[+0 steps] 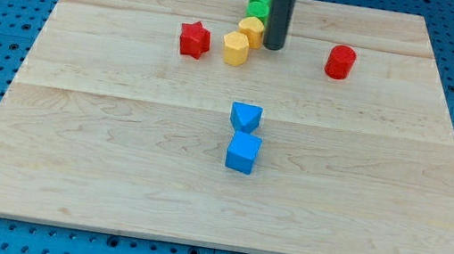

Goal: Slide the yellow heart to the parallel left of the red star

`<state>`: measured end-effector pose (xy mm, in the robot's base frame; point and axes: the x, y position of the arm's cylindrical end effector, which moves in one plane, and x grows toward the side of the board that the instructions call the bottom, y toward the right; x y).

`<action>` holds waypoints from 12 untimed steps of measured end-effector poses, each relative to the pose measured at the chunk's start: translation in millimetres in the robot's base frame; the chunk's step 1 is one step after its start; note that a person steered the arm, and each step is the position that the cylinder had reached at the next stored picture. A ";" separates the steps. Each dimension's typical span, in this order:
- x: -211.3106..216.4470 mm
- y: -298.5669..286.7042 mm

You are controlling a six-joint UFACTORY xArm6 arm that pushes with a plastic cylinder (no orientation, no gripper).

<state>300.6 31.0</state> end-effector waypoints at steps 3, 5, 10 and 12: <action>-25.7 -28.9; -37.0 -92.1; -68.8 -176.5; -46.3 -172.3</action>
<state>254.3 -141.3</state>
